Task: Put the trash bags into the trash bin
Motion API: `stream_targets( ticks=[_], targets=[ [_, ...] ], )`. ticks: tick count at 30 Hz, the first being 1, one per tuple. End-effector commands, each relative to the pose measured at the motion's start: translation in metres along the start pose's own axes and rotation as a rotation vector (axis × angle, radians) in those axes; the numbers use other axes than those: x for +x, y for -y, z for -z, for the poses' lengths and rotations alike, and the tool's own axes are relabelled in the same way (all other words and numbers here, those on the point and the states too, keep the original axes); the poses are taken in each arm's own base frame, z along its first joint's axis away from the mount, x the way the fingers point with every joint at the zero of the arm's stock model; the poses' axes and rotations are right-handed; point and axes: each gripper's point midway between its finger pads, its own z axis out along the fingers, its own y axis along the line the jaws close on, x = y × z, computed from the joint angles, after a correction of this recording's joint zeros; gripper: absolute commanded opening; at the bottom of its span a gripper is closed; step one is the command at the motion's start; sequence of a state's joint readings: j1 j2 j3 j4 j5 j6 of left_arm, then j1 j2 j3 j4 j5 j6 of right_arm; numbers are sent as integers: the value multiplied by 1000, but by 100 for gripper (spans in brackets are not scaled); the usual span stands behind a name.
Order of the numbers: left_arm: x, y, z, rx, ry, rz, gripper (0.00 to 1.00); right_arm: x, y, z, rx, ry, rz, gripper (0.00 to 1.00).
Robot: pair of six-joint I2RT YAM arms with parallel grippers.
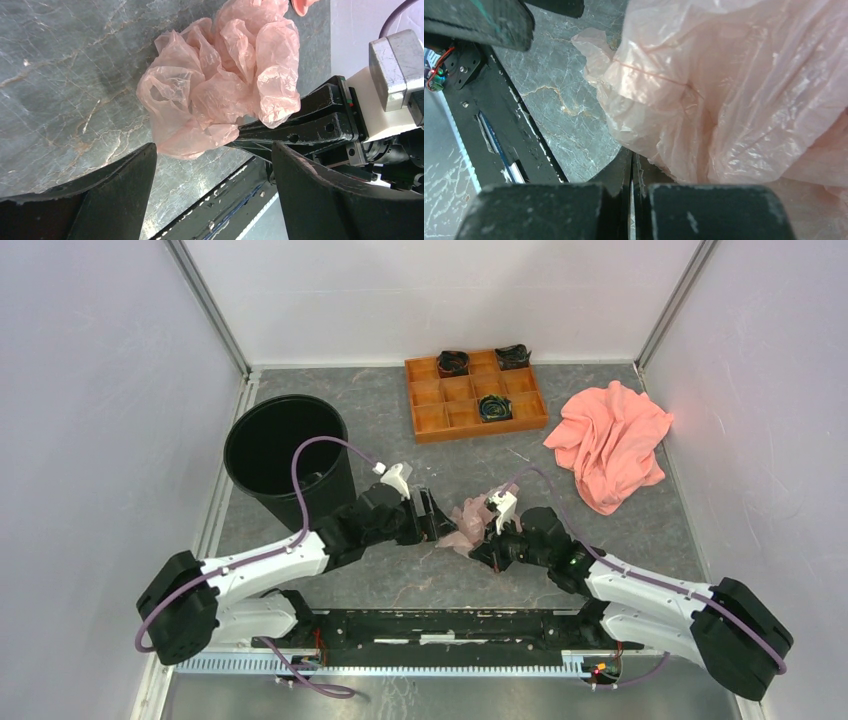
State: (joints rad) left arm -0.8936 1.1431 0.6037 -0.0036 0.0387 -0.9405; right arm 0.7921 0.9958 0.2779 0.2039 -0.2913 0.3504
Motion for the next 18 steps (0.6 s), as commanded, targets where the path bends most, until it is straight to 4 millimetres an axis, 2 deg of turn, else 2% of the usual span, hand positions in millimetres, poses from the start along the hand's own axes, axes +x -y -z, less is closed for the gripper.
stream_targets(
  ticks=[1, 4, 8, 11, 13, 15, 16, 18],
  targets=[
    [8, 11, -7, 56, -16, 58, 89, -14, -9, -1, -36, 73, -9, 0],
    [17, -1, -13, 28, -29, 61, 81, -12, -10, -2, -42, 66, -5, 1],
    [22, -11, -24, -2, -39, 58, 76, -9, -11, -3, -48, 50, -2, 0],
    [23, -17, -30, -23, -35, 52, 56, -7, -13, -3, -56, 44, 1, 0],
    [24, -22, -33, -42, -34, 40, 50, -6, -14, -2, -58, 38, 1, 0],
    [24, -26, -34, -57, -32, 28, 37, -2, -13, -3, -55, 27, -1, 2],
    [24, -28, -34, -65, -31, 21, 34, 0, -12, -3, -53, 21, -1, 3],
    [25, -31, -31, -74, -35, 7, 20, 4, -12, -3, -52, 10, -2, 5]
  ],
)
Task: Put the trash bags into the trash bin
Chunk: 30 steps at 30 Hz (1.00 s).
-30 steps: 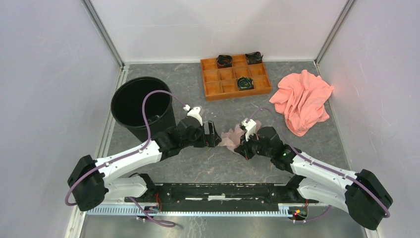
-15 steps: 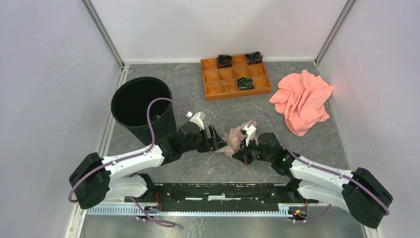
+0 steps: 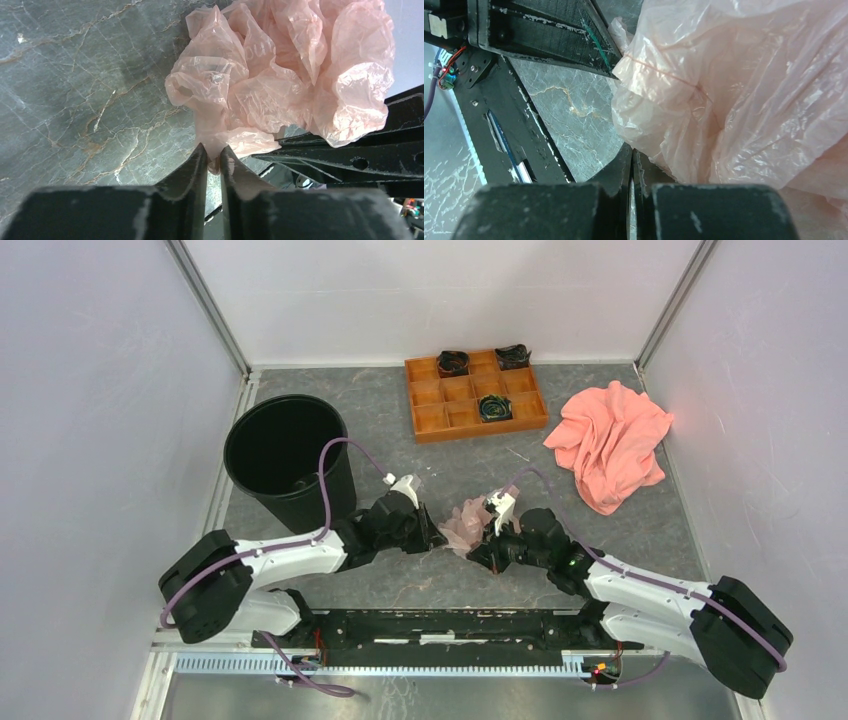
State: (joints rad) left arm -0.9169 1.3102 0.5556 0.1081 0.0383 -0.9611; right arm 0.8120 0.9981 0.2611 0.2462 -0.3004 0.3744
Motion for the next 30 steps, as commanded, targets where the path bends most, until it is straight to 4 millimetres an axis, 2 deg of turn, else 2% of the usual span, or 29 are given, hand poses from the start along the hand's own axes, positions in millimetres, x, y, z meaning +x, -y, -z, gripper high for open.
stream_targets(
  ticks=[1, 2, 3, 6, 8, 12, 17, 21, 23, 27, 28, 29, 30],
  targets=[
    [-9, -5, 1, -23, 56, -10, 15, 4, -3, -1, -17, -5, 4, 7],
    [-10, -8, 3, -35, 63, -20, 5, 7, -3, -1, -18, -12, 5, 12],
    [-11, -12, 5, -53, 70, -31, 2, 8, -3, -1, -16, -20, 11, 19],
    [-14, -21, 13, -98, 86, -74, 2, 8, 9, 2, 56, -64, 46, 40],
    [-15, -27, 20, -129, 87, -118, 2, -2, 18, 9, 127, -74, 78, 50],
    [-14, -49, 32, -238, 68, -189, 2, -38, 24, 30, 236, -39, 140, 62],
    [-17, -56, 43, -263, 93, -209, 2, -87, 29, 60, 367, 67, 187, 68],
    [-18, -55, 46, -252, 106, -203, 2, -104, 48, 79, 519, 127, 178, 81],
    [-18, -55, 47, -252, 109, -202, 2, -104, 48, 75, 515, 129, 171, 84],
    [-17, -57, 49, -255, 106, -198, 2, -95, 35, 51, 398, 87, 160, 86],
    [-16, -57, 49, -253, 103, -196, 2, -96, 28, 46, 355, 74, 170, 87],
    [-15, -58, 50, -252, 101, -192, 2, -98, 18, 40, 294, 67, 191, 95],
    [-14, -58, 50, -250, 101, -189, 2, -100, 3, 34, 211, 64, 219, 98]
  ],
)
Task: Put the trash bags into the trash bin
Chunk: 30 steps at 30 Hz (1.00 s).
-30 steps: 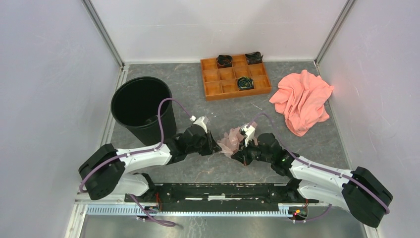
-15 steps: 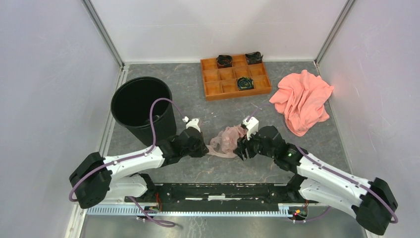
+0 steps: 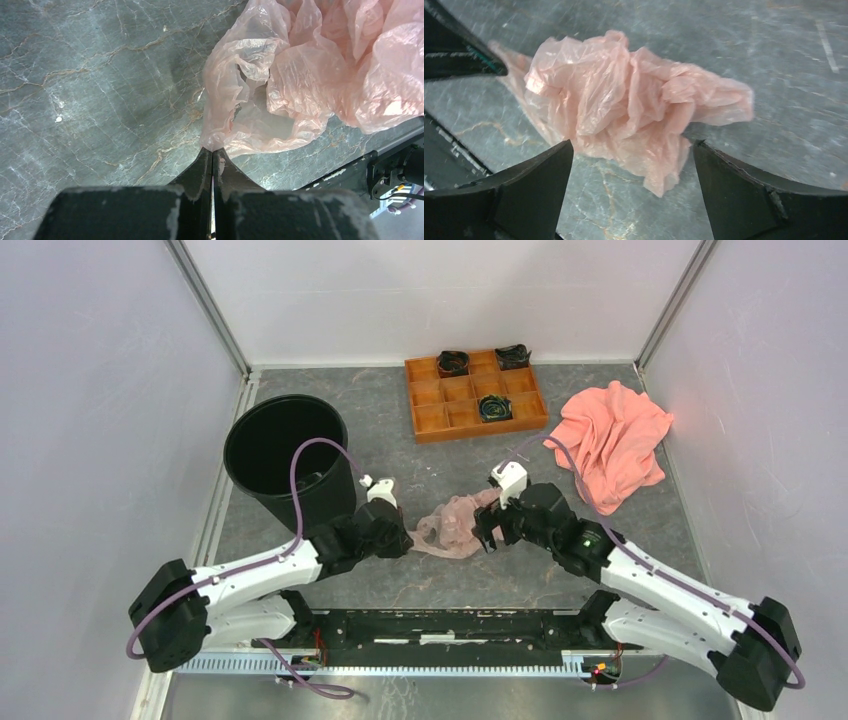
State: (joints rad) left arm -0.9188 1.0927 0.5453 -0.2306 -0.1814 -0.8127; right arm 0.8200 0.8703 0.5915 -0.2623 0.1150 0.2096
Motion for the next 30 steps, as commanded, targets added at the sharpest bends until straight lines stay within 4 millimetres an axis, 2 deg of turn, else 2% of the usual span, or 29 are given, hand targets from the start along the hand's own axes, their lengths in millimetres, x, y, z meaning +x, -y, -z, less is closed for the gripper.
stream_targets(
  ticks=[1, 3, 6, 11, 15, 19, 21, 23, 24, 27, 30],
  targets=[
    [-1, -6, 3, -6, 19, -26, 2, -29, -49, -2, -241, 61, 72, 98],
    [-1, -4, 4, 1, 20, -22, 2, -37, -56, -2, -192, 67, 137, 98],
    [-4, -2, 6, 9, 28, -18, 2, -41, -42, -6, 14, 17, 247, 98],
    [-6, 2, 6, 24, 34, -11, 2, -45, -44, -13, 198, -18, 372, 98],
    [-6, 3, 6, 29, 29, -6, 2, -42, -37, -30, 315, -45, 414, 98],
    [-7, 6, 10, 42, 31, -1, 2, -40, -34, -36, 314, -23, 373, 57],
    [-10, 6, 14, 41, 42, 2, 2, -41, -32, -37, 247, 6, 292, 42],
    [-14, 6, 19, 45, 60, 4, 2, -48, -21, -32, 197, 52, 194, 26],
    [-17, 6, 22, 46, 71, 5, 2, -54, -9, -25, 196, 88, 141, 17],
    [-25, 7, 31, 53, 103, 3, 2, -68, 16, -6, 157, 184, 18, 0],
    [-37, 7, 45, 47, 149, -8, 2, -75, 37, 10, 145, 222, -37, 0]
  ],
)
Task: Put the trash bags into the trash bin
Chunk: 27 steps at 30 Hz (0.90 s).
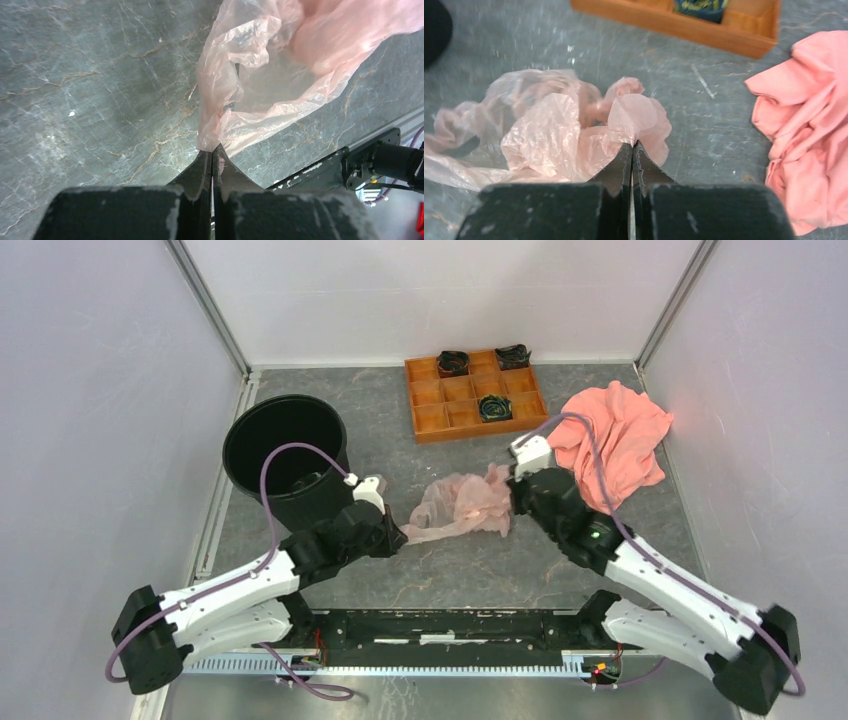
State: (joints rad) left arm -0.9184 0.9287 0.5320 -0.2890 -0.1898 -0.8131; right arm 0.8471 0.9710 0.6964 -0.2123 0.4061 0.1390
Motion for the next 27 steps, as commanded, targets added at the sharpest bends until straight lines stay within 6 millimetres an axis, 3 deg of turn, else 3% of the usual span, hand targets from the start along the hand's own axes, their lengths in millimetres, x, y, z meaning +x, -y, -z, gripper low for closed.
stream_targets(
  ticks=[1, 7, 10, 14, 21, 24, 27],
  targets=[
    [-29, 3, 21, -12, 96, -35, 2, -31, 13, 16, -88, 120, -135, 0],
    [-60, 3, 64, 16, 226, -44, 2, -24, 47, 27, 4, 115, -155, 0],
    [-68, 5, 81, 49, 272, -31, 2, -20, 44, 29, -17, 120, -159, 0],
    [-69, 7, 90, 83, 285, -29, 2, -21, 33, 30, -84, 146, -162, 0],
    [-74, -15, 99, -33, 308, -19, 2, -14, 77, 43, 167, 131, -236, 0],
    [-80, -32, 106, -121, 349, 48, 2, 6, 103, 50, 336, 112, -308, 0],
    [-84, -37, 112, -132, 382, 76, 2, 37, 107, 45, 399, 71, -348, 0]
  ],
)
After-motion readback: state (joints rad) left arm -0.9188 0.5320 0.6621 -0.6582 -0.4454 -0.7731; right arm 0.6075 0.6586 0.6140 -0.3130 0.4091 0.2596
